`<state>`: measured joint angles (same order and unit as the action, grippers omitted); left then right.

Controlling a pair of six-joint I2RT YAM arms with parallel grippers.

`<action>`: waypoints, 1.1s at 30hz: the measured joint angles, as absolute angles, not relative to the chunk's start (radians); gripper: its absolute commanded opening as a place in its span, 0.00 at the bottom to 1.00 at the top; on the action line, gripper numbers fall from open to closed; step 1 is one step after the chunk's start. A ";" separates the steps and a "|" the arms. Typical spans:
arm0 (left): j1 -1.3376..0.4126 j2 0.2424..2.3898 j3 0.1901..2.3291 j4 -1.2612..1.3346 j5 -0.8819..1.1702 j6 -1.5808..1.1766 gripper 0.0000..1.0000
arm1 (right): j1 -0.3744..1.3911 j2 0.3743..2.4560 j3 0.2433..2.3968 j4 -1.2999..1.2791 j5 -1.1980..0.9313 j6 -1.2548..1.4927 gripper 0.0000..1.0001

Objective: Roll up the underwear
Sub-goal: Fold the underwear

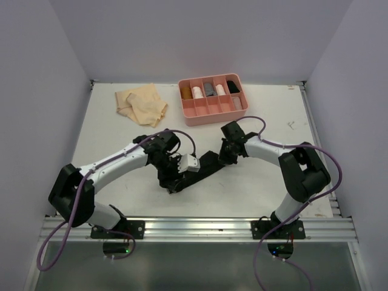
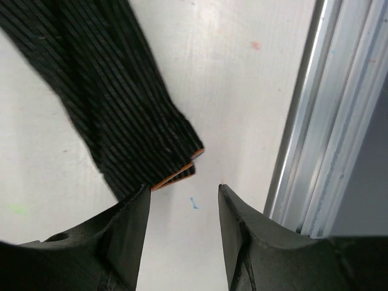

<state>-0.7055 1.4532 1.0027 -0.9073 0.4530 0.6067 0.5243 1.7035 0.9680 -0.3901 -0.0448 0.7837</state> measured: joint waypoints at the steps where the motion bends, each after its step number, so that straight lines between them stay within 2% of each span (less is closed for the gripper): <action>1: -0.692 1.436 1.005 -0.900 0.452 0.599 0.48 | 0.524 1.700 0.966 -0.388 -0.046 0.781 0.00; 4: -0.616 1.434 1.030 -0.879 0.455 0.567 0.41 | 0.524 1.689 0.958 -0.386 -0.047 0.776 0.00; 9: -0.517 1.534 1.078 -0.844 0.456 0.535 0.35 | 0.524 1.680 0.956 -0.391 -0.065 0.765 0.00; 15: -0.518 1.656 1.074 -0.803 0.437 0.502 0.31 | 0.524 1.702 0.956 -0.398 -0.074 0.750 0.00; 22: -0.518 1.674 1.005 -0.773 0.443 0.497 0.24 | 0.521 1.832 1.108 -0.403 -0.098 0.712 0.01; 23: -0.518 1.670 0.994 -0.772 0.450 0.501 0.25 | 0.521 1.847 1.127 -0.401 -0.099 0.707 0.03; 28: -0.518 1.577 0.931 -0.758 0.493 0.528 0.41 | 0.512 1.919 1.236 -0.408 -0.097 0.657 0.14; 30: -0.518 1.502 0.916 -0.749 0.501 0.540 0.46 | 0.501 1.940 1.274 -0.409 -0.098 0.633 0.21; 31: -0.518 1.465 0.913 -0.745 0.505 0.544 0.47 | 0.495 1.944 1.288 -0.408 -0.099 0.624 0.30; 33: -0.518 1.369 0.910 -0.723 0.516 0.560 0.50 | 0.484 1.942 1.299 -0.407 -0.108 0.609 0.38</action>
